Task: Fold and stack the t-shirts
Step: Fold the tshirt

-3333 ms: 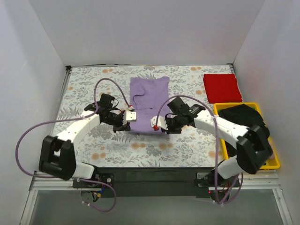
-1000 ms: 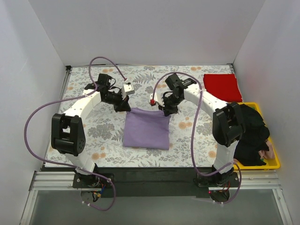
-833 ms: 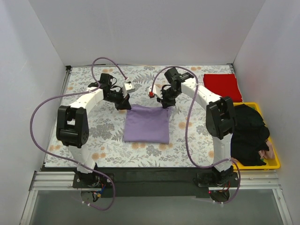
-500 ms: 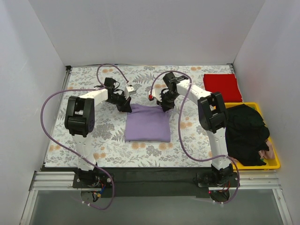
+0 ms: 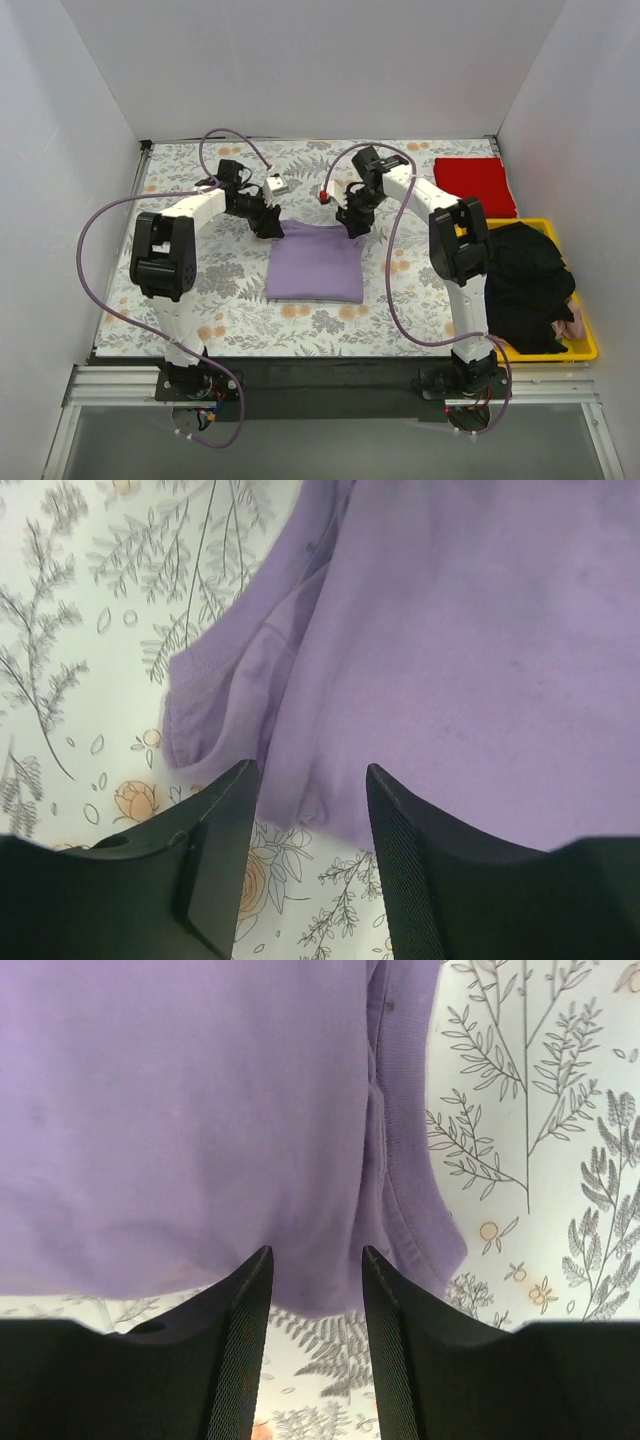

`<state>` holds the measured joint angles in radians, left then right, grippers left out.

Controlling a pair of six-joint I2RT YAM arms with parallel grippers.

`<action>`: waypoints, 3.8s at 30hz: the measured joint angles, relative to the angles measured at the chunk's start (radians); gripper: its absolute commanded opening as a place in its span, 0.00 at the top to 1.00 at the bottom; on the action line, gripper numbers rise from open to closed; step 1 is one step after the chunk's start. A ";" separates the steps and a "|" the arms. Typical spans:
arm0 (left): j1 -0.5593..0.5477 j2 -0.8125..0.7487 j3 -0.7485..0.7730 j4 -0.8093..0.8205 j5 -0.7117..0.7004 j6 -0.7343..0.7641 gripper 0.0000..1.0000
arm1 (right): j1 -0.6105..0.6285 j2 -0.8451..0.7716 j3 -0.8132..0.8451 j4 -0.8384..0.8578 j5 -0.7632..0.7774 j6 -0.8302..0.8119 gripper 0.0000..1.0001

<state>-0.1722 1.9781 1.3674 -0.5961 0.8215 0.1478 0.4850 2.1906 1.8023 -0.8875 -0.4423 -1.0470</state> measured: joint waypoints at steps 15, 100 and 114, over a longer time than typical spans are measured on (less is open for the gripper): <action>-0.122 0.066 0.091 0.209 0.106 0.012 0.53 | -0.184 0.161 0.351 0.096 -0.417 0.623 0.80; -0.362 -0.222 -0.887 1.444 -0.161 0.665 1.00 | 0.020 0.269 0.027 0.148 -0.700 0.546 0.92; -0.363 -0.222 -0.798 1.442 -0.174 0.584 1.00 | 0.019 0.270 0.027 0.101 -0.711 0.484 0.92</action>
<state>-0.5350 1.7561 0.5697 0.8463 0.6472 0.7319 0.5041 2.4611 1.8290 -0.7864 -1.1530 -0.5632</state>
